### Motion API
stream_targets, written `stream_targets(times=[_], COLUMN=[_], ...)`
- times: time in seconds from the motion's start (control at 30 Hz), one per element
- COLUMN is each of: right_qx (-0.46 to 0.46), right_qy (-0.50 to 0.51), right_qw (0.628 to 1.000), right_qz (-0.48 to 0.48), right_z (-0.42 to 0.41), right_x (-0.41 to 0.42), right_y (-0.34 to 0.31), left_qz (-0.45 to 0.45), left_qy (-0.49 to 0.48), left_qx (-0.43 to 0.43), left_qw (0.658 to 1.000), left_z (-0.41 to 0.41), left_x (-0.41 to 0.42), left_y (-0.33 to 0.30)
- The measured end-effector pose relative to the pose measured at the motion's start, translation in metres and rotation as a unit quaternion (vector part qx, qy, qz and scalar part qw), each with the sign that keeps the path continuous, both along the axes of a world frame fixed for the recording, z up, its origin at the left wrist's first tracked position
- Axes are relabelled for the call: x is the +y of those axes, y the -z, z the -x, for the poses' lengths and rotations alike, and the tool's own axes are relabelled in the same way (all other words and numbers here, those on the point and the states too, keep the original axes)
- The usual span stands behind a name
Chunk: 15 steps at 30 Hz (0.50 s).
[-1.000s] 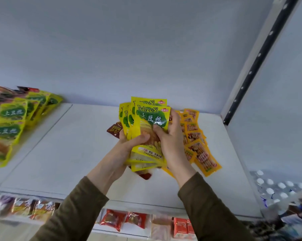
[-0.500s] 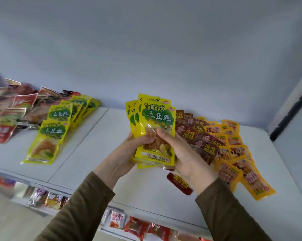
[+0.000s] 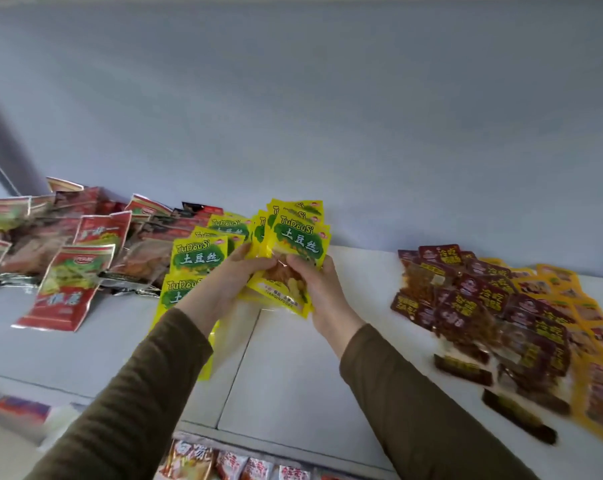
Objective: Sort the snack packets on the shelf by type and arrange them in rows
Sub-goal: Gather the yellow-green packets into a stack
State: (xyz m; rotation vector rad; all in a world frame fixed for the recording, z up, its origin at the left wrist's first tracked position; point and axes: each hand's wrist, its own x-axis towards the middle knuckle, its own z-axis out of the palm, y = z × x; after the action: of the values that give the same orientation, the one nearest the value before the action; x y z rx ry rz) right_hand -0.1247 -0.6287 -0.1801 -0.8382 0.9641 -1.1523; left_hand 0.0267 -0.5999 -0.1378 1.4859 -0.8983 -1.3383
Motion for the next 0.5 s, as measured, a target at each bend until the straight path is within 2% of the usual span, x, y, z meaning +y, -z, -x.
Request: stream_targets(times=[0.13, 0.27, 0.4, 0.5], right_qx=[0.076, 0.207, 0.200, 0.231], right_qy=[0.011, 0.024, 0.031, 0.046], right_qw=[0.997, 0.977, 0.977, 0.966], right_qz=[0.013, 0.040, 0.067, 0.107], right_z=[-0.028, -0.025, -0.025, -0.031], right_x=[-0.014, -0.013, -0.006, 0.000], right_y=[0.010, 0.014, 0.017, 0.019], left_qz=[-0.008, 0.008, 0.018, 0.032], left_qy=[0.016, 0.051, 0.059, 0.073], left_qx=[-0.104, -0.161, -0.200, -0.218], left_qw=[0.994, 0.986, 0.978, 0.973], left_z=[-0.013, -0.019, -0.018, -0.019], left_x=[-0.011, -0.013, -0.012, -0.012], left_y=[0.005, 0.016, 0.017, 0.018])
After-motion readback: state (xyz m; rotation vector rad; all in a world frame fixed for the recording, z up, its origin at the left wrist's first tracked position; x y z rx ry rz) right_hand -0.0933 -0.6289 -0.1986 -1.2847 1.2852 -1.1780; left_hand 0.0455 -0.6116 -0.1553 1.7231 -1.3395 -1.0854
